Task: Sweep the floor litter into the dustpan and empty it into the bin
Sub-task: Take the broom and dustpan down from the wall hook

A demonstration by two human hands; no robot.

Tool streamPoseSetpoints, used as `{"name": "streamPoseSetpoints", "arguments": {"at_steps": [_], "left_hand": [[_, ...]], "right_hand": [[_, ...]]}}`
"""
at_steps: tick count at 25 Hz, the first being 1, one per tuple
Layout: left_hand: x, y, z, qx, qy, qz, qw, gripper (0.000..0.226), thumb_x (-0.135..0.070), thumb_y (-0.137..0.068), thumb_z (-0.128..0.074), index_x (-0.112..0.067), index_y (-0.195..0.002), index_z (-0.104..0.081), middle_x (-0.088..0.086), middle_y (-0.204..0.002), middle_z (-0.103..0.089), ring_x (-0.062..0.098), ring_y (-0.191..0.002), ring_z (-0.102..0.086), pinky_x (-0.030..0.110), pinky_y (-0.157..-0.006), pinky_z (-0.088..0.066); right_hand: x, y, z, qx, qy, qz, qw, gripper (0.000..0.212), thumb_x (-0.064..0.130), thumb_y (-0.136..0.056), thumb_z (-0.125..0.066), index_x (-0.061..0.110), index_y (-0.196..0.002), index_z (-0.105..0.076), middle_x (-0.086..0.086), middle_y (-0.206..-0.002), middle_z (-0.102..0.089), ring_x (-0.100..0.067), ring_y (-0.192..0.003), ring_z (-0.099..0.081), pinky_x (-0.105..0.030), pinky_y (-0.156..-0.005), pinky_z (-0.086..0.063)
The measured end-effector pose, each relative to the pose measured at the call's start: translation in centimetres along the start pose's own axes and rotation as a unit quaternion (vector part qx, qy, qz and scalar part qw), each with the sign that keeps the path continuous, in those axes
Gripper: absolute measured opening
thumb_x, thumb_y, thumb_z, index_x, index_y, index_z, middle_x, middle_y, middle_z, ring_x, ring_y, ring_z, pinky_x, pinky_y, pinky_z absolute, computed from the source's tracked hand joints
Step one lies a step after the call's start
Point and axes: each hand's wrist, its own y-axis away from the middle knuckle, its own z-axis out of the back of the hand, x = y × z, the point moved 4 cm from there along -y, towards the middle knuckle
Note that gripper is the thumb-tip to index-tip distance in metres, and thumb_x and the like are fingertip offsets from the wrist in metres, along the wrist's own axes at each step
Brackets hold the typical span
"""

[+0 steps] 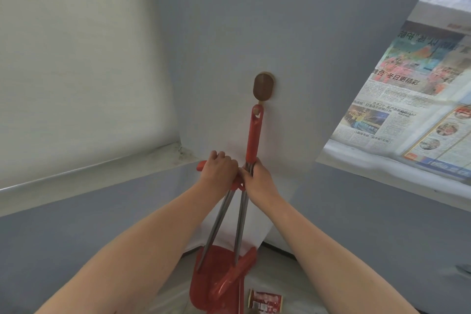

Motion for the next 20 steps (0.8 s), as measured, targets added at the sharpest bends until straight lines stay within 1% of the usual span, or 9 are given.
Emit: {"name": "streamPoseSetpoints", "arguments": {"at_steps": [2, 6, 8, 10, 12, 14, 15, 17, 20], "left_hand": [[0.5, 0.4, 1.0, -0.009, -0.011, 0.008, 1.000, 0.020, -0.022, -0.094, -0.049, -0.016, -0.110, -0.061, 0.003, -0.112, -0.064, 0.023, -0.113, -0.052, 0.035, -0.099, -0.033], [0.8, 1.5, 2.4, -0.026, -0.017, 0.017, 0.999, 0.018, -0.025, -0.094, -0.050, -0.018, -0.104, -0.063, 0.002, -0.108, -0.066, 0.022, -0.110, -0.054, 0.034, -0.097, -0.033], [0.6, 2.6, 2.9, -0.029, -0.013, 0.013, 0.999, 0.020, -0.028, -0.095, -0.048, -0.017, -0.104, -0.063, 0.002, -0.107, -0.066, 0.022, -0.109, -0.055, 0.034, -0.097, -0.034], [0.1, 4.0, 3.0, -0.023, -0.001, 0.013, 1.000, 0.023, -0.030, -0.095, -0.047, -0.016, -0.104, -0.063, 0.002, -0.107, -0.066, 0.023, -0.107, -0.056, 0.036, -0.092, -0.038], [-1.1, 6.0, 2.0, 0.008, 0.034, 0.029, 0.999, 0.025, -0.031, -0.094, -0.047, -0.017, -0.104, -0.065, 0.001, -0.104, -0.066, 0.026, -0.102, -0.062, 0.039, -0.079, -0.044], [-3.3, 8.6, -0.1, 0.048, 0.075, 0.032, 0.996, 0.023, -0.033, -0.092, -0.049, -0.020, -0.101, -0.067, -0.002, -0.099, -0.068, 0.028, -0.093, -0.067, 0.040, -0.071, -0.050], [-4.7, 9.7, -1.1, 0.055, 0.085, 0.013, 0.995, 0.023, -0.032, -0.093, -0.048, -0.020, -0.100, -0.067, -0.003, -0.100, -0.069, 0.027, -0.092, -0.068, 0.036, -0.071, -0.050], [-7.2, 11.1, -2.4, 0.053, 0.091, -0.019, 0.994, 0.024, -0.029, -0.096, -0.044, -0.020, -0.103, -0.066, -0.003, -0.103, -0.071, 0.023, -0.095, -0.069, 0.029, -0.070, -0.045], [-9.9, 12.3, -1.9, 0.043, 0.104, -0.008, 0.994, 0.023, -0.027, -0.097, -0.045, -0.020, -0.105, -0.065, -0.002, -0.103, -0.070, 0.021, -0.096, -0.068, 0.027, -0.071, -0.045]], "right_hand": [[1.1, 0.4, 0.4, 0.008, -0.004, 0.010, 1.000, 0.005, 0.017, -0.096, -0.051, 0.016, -0.092, -0.047, 0.001, -0.073, -0.052, -0.017, -0.067, -0.059, -0.027, -0.061, -0.050], [2.3, 1.8, 0.7, -0.002, 0.039, 0.034, 0.999, 0.003, 0.019, -0.097, -0.048, 0.018, -0.095, -0.045, 0.006, -0.072, -0.053, -0.011, -0.064, -0.057, -0.019, -0.057, -0.043], [2.3, 2.6, 0.7, -0.006, 0.047, 0.044, 0.998, 0.004, 0.019, -0.097, -0.048, 0.018, -0.094, -0.045, 0.005, -0.073, -0.054, -0.012, -0.065, -0.057, -0.020, -0.058, -0.044], [2.1, 3.9, 0.7, 0.000, 0.035, 0.043, 0.998, 0.007, 0.018, -0.097, -0.048, 0.018, -0.090, -0.046, 0.002, -0.074, -0.055, -0.012, -0.065, -0.058, -0.015, -0.055, -0.044], [0.7, 5.9, 0.7, 0.013, 0.017, 0.018, 1.000, 0.014, 0.021, -0.096, -0.050, 0.015, -0.083, -0.051, -0.003, -0.074, -0.061, -0.009, -0.061, -0.058, -0.010, -0.048, -0.043], [-1.9, 8.4, 0.4, 0.005, -0.016, -0.031, 0.999, 0.024, 0.025, -0.093, -0.055, 0.009, -0.076, -0.060, -0.012, -0.072, -0.067, -0.011, -0.056, -0.058, -0.013, -0.048, -0.048], [-3.2, 9.6, 0.3, -0.005, -0.054, -0.074, 0.996, 0.025, 0.023, -0.092, -0.057, 0.007, -0.073, -0.062, -0.013, -0.068, -0.066, -0.013, -0.055, -0.058, -0.017, -0.048, -0.051], [-5.1, 11.5, 0.7, -0.035, -0.115, -0.146, 0.982, 0.020, 0.016, -0.087, -0.061, 0.010, -0.068, -0.059, -0.008, -0.063, -0.061, -0.015, -0.055, -0.057, -0.017, -0.044, -0.048], [-6.0, 12.6, 2.7, -0.043, -0.163, -0.166, 0.972, 0.017, 0.013, -0.079, -0.067, 0.013, -0.065, -0.057, -0.004, -0.063, -0.060, -0.020, -0.059, -0.059, -0.025, -0.049, -0.048]]}}
